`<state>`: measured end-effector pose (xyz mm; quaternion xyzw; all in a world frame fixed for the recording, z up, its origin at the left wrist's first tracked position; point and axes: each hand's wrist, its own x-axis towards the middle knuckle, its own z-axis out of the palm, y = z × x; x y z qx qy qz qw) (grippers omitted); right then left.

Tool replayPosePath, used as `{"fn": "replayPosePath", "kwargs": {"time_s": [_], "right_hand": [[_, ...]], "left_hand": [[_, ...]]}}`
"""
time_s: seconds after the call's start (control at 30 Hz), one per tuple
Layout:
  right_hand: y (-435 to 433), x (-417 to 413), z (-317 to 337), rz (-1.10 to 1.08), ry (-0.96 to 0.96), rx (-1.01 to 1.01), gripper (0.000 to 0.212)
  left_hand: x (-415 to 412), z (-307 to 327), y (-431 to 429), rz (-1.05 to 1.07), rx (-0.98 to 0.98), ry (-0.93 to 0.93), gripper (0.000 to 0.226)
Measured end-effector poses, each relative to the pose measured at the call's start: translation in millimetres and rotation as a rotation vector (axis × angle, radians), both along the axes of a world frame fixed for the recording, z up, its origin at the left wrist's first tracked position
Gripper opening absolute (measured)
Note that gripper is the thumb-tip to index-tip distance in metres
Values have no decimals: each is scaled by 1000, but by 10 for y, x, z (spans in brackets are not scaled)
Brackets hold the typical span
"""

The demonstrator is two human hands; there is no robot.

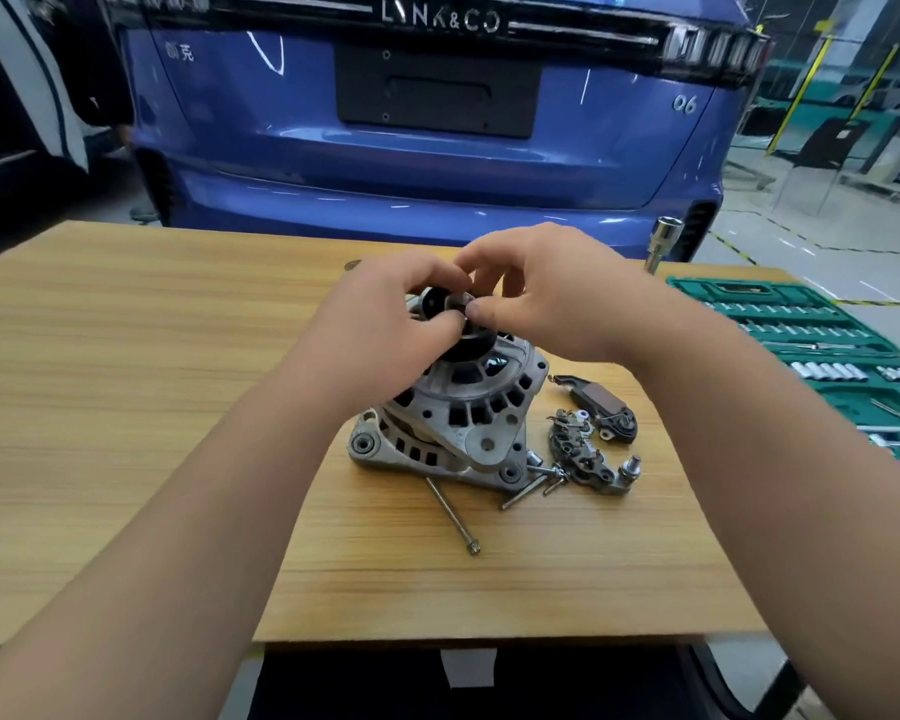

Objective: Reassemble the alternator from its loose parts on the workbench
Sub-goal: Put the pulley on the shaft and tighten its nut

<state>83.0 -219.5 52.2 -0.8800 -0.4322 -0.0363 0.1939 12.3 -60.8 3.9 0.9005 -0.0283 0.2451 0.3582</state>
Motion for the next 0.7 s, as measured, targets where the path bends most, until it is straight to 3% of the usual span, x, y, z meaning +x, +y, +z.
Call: {"fn": "replayPosePath", "kwargs": {"time_s": [0.1,0.17,0.3,0.43,0.6,0.7], "right_hand": [[78,48,97,21,-80,-169,24],[132,53,147,32,-116,-239,24],[183,8,201,7,-233,-312,25],[184,-7,157,-8,-225,-271,21],[173,5,130,-20,-187,-170,20],[168,11,173,10,-191,-247,23]], "left_hand": [[-84,-190,59,54,-282,-72,37],[-112,-264,84,152,-351,-74,33],[-137,-287,66,199,-203,35,23],[-185,-365,17,223,101,34,33],[-205,-382,16,296,238,54,57],[-151,-317,-9,190,138,24,69]]}}
